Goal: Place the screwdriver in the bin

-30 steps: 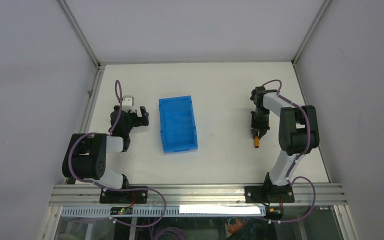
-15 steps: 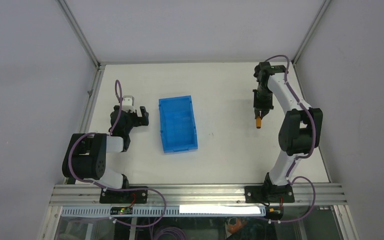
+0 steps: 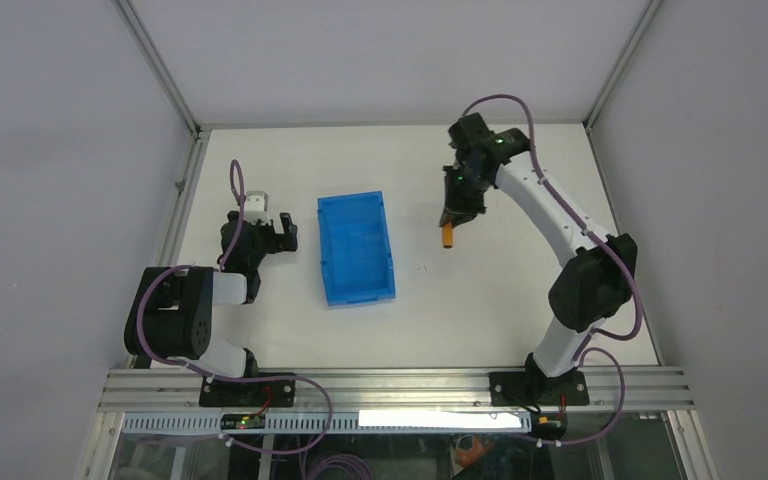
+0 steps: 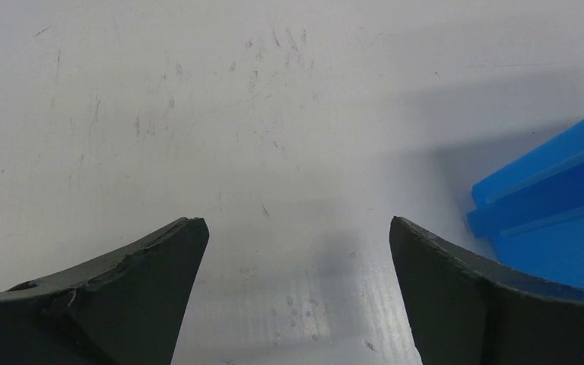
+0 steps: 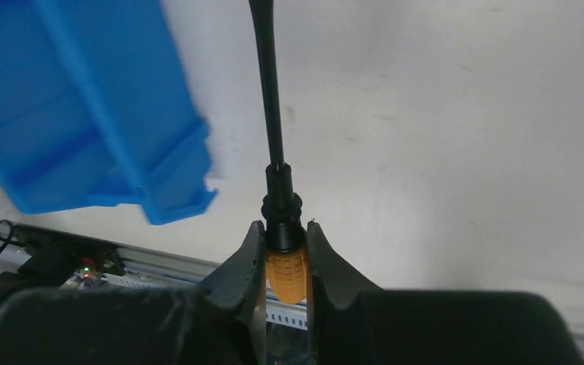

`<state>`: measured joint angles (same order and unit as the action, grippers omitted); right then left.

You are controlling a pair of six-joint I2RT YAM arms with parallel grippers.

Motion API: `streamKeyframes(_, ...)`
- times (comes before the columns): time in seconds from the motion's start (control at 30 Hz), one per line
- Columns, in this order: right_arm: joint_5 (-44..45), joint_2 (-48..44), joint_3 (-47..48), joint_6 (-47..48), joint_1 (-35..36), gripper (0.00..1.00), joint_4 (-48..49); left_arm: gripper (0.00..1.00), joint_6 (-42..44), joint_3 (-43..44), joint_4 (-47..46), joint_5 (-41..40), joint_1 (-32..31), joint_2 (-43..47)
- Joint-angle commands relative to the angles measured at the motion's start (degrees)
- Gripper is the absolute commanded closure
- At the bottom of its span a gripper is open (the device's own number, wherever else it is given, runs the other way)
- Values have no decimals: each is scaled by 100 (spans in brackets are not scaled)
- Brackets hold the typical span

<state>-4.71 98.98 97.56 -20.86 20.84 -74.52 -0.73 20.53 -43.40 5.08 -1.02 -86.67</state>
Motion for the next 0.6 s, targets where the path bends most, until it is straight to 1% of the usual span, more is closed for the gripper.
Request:
streamKeyframes(0.0, -654, -208, 12, -1038, 1138, 100, 1575, 1, -19, 91, -374, 99, 32, 28)
streamKeyframes(0.07, -516, 2, 164, -1335, 1665, 100, 2067, 1, -16, 95, -372, 96, 31, 28)
streamKeyframes(0.13, -292, 269, 371, -1442, 2079, 100, 2316, 1, -15, 91, -373, 100, 31, 34)
streamKeyframes(0.23, 196, 827, 768, -1469, 2547, 100, 2362, 1, -17, 95, -371, 99, 31, 28)
streamKeyframes(0.4, 1151, 1768, 1208, -1488, 2952, 100, 2164, 1, -15, 91, -371, 98, 31, 30)
streamKeyframes(0.57, 1435, 2380, 1302, -1548, 3142, 100, 2179, 1, -15, 91, -376, 96, 31, 31)
